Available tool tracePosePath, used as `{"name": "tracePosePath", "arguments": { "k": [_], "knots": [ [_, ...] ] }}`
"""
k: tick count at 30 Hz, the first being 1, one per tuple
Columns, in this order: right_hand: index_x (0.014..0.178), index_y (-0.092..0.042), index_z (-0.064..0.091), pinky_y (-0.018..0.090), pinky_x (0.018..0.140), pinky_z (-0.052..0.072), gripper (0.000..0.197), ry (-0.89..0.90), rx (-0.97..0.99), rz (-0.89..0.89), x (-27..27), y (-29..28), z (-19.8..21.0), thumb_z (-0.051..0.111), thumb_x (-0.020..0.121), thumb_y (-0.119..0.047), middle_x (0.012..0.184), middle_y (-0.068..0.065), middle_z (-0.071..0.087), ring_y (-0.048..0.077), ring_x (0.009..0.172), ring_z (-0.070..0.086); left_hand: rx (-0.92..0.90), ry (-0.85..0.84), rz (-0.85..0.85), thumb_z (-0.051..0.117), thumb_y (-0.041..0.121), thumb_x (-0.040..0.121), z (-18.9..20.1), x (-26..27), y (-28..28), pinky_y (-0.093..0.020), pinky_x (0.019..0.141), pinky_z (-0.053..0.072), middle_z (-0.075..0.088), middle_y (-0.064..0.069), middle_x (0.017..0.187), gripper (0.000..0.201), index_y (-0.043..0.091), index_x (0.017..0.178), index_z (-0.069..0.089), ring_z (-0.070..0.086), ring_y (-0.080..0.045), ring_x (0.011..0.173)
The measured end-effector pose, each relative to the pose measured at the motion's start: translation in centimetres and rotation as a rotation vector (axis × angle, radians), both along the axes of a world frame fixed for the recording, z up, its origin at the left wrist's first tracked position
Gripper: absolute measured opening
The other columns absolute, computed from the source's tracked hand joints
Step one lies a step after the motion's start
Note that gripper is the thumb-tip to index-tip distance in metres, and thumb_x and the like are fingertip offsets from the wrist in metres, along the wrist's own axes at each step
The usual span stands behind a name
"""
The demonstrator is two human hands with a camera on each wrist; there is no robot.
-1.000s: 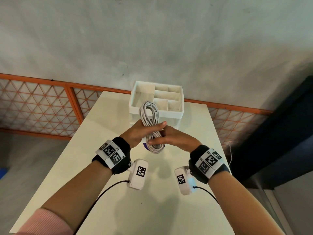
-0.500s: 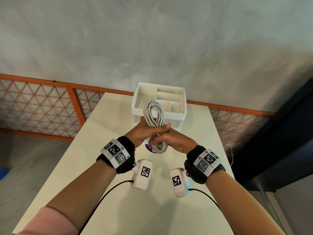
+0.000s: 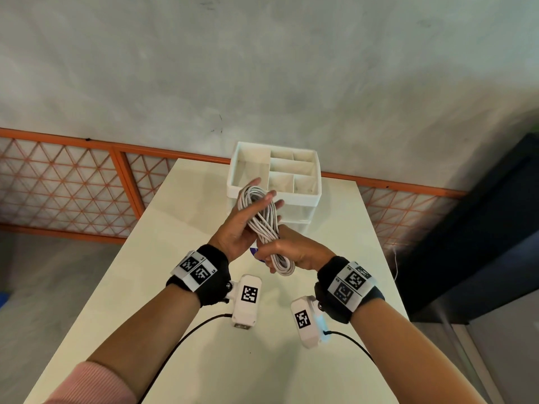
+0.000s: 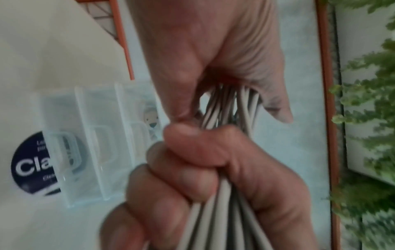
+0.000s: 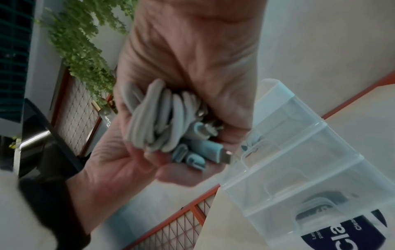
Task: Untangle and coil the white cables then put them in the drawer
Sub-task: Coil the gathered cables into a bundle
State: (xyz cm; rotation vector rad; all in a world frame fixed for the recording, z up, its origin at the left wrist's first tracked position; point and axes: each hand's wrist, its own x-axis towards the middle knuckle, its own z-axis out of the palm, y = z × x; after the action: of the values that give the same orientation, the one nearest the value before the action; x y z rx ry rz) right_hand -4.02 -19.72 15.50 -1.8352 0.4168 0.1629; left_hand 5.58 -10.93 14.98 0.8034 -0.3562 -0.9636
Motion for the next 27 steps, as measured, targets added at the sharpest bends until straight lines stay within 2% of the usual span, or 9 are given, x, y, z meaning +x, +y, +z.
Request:
{"name": "tracePosePath", "arguments": {
  "k": [2, 6, 9, 11, 14, 19, 22, 25, 27],
  "knots": [
    [0.068, -0.005, 0.052, 0.023, 0.047, 0.05, 0.019, 0.02, 0.036, 0.048, -0.1, 0.0, 0.0, 0.062, 0.081, 0.003, 0.053, 0.004, 0.052, 0.011, 0.042, 0.053, -0.062, 0.022, 0.012, 0.06, 0.013, 0.082, 0.0, 0.3, 0.1, -0.036, 0.083, 0.058, 0.067, -0.006, 0.118, 0.045, 0.022, 0.126, 0.053, 0.067, -0.023, 0.105],
    [0.074, -0.006, 0.054, 0.025, 0.049, 0.049, 0.02, 0.032, 0.05, 0.107, -0.4, 0.1, -0.4, 0.07, 0.083, -0.013, 0.054, 0.001, 0.055, 0.014, 0.047, 0.053, -0.06, 0.027, -0.009, 0.053, 0.013, 0.088, -0.4, 0.5, 0.4, -0.032, 0.07, 0.059, 0.07, -0.002, 0.083, 0.022, 0.016, 0.109, 0.06, 0.068, -0.016, 0.087],
    [0.081, -0.006, 0.054, 0.027, 0.051, 0.049, 0.022, 0.053, 0.075, 0.116, -0.9, 0.2, -0.7, 0.07, 0.084, -0.021, 0.055, 0.001, 0.055, 0.014, 0.048, 0.052, -0.09, 0.099, -0.039, 0.056, 0.018, 0.084, -1.2, 0.3, 0.3, -0.029, 0.063, 0.058, 0.065, -0.001, 0.074, 0.024, 0.017, 0.107, 0.06, 0.066, -0.011, 0.07],
    [0.085, -0.006, 0.055, 0.027, 0.052, 0.049, 0.025, 0.058, 0.096, 0.1, -1.3, 0.2, -1.3, 0.071, 0.083, -0.026, 0.057, 0.001, 0.055, 0.014, 0.049, 0.052, -0.084, 0.149, -0.063, 0.064, 0.025, 0.079, -1.6, 0.2, 0.1, -0.027, 0.058, 0.056, 0.062, 0.0, 0.069, 0.016, 0.016, 0.092, 0.064, 0.062, -0.011, 0.061],
    [0.082, -0.007, 0.056, 0.028, 0.052, 0.049, 0.03, 0.049, 0.11, 0.078, -1.6, 0.3, -2.2, 0.071, 0.08, -0.033, 0.058, 0.001, 0.057, 0.016, 0.05, 0.053, 0.016, 0.212, -0.078, 0.063, 0.038, 0.077, -1.4, -0.1, -0.4, -0.024, 0.049, 0.051, 0.055, 0.004, 0.056, 0.024, 0.017, 0.065, 0.061, 0.055, -0.009, 0.047],
    [0.072, -0.012, 0.057, 0.026, 0.052, 0.048, 0.028, 0.05, 0.084, 0.083, -1.9, 0.7, -3.9, 0.066, 0.087, -0.034, 0.058, 0.0, 0.058, 0.013, 0.047, 0.055, 0.243, 0.282, 0.025, 0.065, 0.031, 0.087, -3.0, -0.4, -1.3, -0.017, 0.036, 0.038, 0.036, 0.007, 0.039, 0.036, 0.019, 0.063, 0.041, 0.036, -0.004, 0.032],
    [0.071, -0.013, 0.055, 0.025, 0.051, 0.048, 0.028, 0.048, 0.068, 0.089, -2.4, 1.2, -4.7, 0.062, 0.09, -0.033, 0.058, 0.001, 0.057, 0.014, 0.047, 0.054, 0.297, 0.273, -0.045, 0.062, 0.031, 0.089, -4.4, -0.2, -1.1, -0.017, 0.039, 0.041, 0.038, 0.006, 0.039, 0.036, 0.018, 0.063, 0.041, 0.038, -0.005, 0.033],
    [0.074, -0.015, 0.055, 0.027, 0.053, 0.049, 0.03, 0.054, 0.101, 0.038, -2.8, 1.1, -5.2, 0.06, 0.087, -0.041, 0.059, 0.001, 0.057, 0.015, 0.049, 0.055, 0.285, 0.207, -0.184, 0.061, 0.037, 0.088, -4.7, 0.7, -0.1, -0.026, 0.057, 0.055, 0.053, 0.0, 0.048, 0.038, 0.012, 0.061, 0.052, 0.056, -0.013, 0.048],
    [0.077, -0.015, 0.057, 0.028, 0.054, 0.049, 0.033, 0.068, 0.12, 0.021, -2.9, 0.8, -5.3, 0.059, 0.083, -0.047, 0.059, 0.0, 0.057, 0.014, 0.049, 0.056, 0.272, 0.252, -0.206, 0.067, 0.04, 0.08, -4.6, 1.3, 0.4, -0.033, 0.069, 0.057, 0.057, -0.002, 0.054, 0.036, 0.011, 0.063, 0.055, 0.061, -0.015, 0.057]
  ]
}}
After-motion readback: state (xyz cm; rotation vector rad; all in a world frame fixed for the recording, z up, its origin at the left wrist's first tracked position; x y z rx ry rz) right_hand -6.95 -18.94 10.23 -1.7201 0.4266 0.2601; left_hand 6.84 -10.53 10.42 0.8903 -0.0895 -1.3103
